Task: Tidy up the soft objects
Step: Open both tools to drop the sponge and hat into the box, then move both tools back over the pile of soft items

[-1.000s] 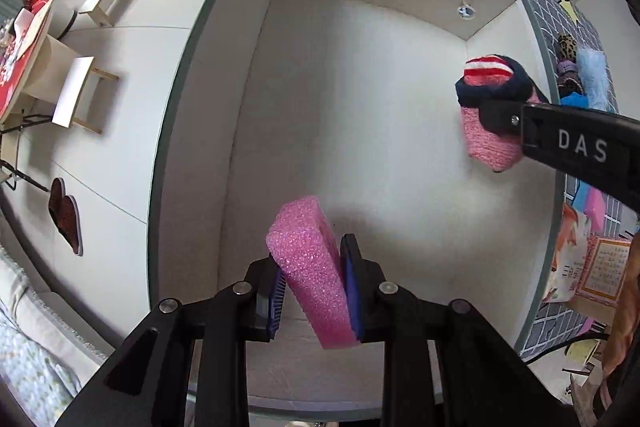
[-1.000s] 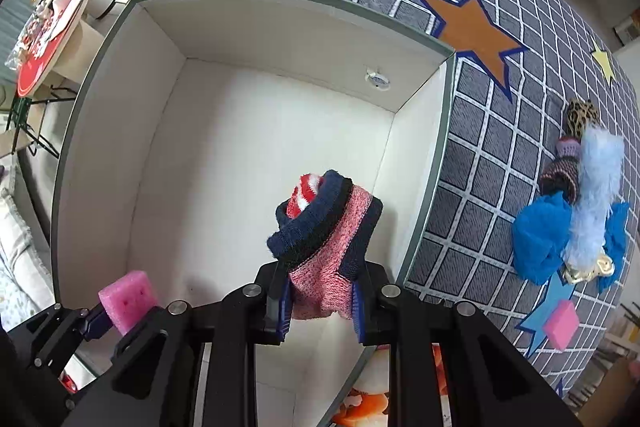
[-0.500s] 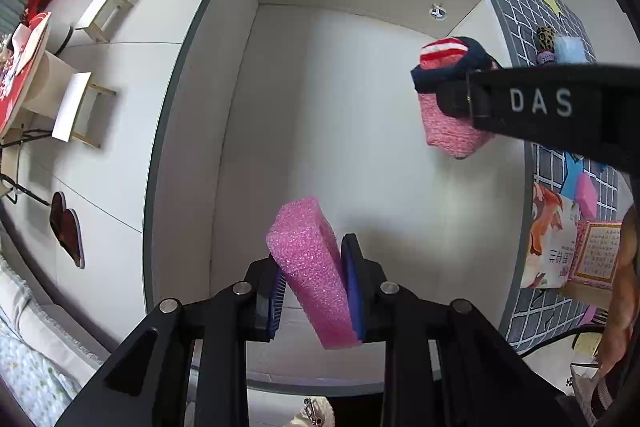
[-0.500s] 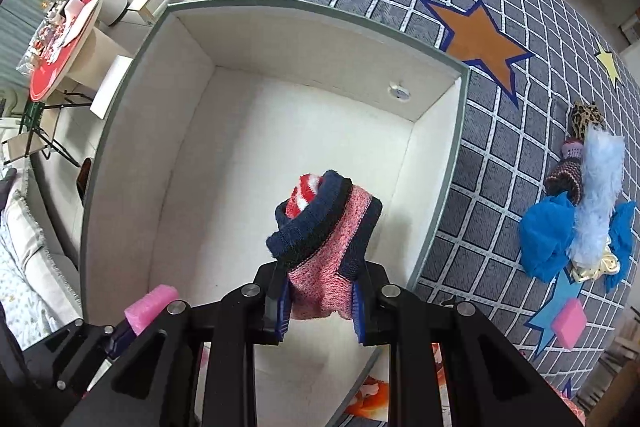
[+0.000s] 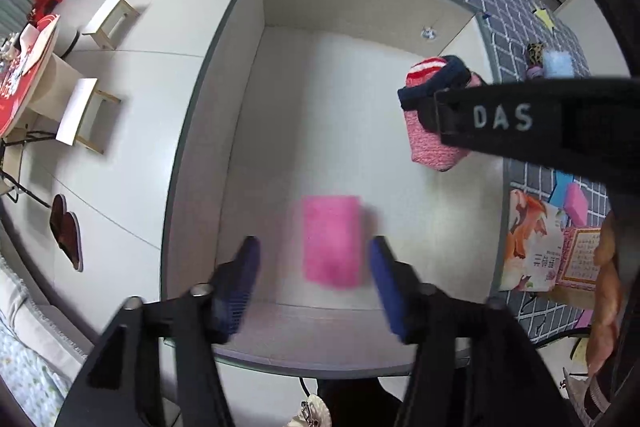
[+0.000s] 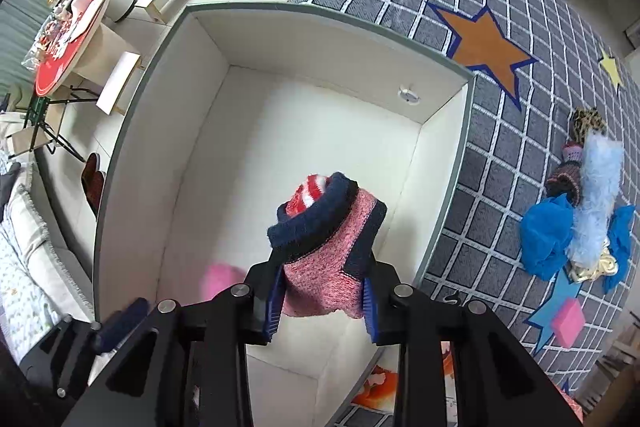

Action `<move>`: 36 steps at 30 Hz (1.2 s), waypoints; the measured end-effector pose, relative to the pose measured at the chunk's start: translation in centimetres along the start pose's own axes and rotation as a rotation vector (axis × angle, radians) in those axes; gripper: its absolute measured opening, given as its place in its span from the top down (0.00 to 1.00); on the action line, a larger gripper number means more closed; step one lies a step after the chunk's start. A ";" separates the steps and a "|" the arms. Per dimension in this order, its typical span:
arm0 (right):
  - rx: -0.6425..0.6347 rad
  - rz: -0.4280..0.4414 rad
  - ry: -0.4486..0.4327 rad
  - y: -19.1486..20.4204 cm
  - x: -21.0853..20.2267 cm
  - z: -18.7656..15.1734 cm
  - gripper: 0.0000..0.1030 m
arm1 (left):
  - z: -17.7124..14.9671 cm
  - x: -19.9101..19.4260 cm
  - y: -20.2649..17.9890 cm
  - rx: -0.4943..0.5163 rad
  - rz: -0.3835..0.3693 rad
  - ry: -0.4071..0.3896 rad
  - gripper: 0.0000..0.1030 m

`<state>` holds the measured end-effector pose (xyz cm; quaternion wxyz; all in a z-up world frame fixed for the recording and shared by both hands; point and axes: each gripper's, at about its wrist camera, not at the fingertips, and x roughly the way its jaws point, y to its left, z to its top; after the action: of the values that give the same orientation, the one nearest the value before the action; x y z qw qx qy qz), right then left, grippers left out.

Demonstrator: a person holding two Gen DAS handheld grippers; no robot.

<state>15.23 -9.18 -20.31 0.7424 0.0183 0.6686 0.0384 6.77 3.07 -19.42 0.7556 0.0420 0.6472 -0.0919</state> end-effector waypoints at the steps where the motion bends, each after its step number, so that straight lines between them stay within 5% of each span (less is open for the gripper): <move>1: -0.003 -0.004 -0.007 0.1 -0.2 -0.1 0.68 | 0.0 -0.2 -0.1 0.001 0.001 -0.007 0.35; 6: 0.011 0.018 -0.004 -0.2 -0.4 -0.1 0.65 | 0.1 -0.9 -0.2 0.009 0.013 -0.024 0.25; 7: 0.015 0.022 -0.004 -0.3 -0.5 -0.2 0.58 | 0.1 -0.9 -0.2 0.007 0.012 -0.024 0.25; 9: 0.022 0.038 -0.026 -0.5 -1.0 -0.3 0.14 | 0.0 -1.0 -0.2 0.003 0.009 -0.025 0.25; 24: 0.072 0.089 -0.051 -1.7 -2.9 -1.0 0.12 | -0.2 -1.9 -0.5 0.005 0.017 -0.035 0.25; 36: 0.148 0.151 -0.065 -6.6 -6.5 -2.3 0.12 | 1.5 -4.8 -4.7 0.103 0.052 -0.093 0.24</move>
<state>12.53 -16.39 -14.66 0.7553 0.1245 0.6420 0.0440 6.62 -1.42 -14.18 0.7839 0.0933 0.6044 -0.1076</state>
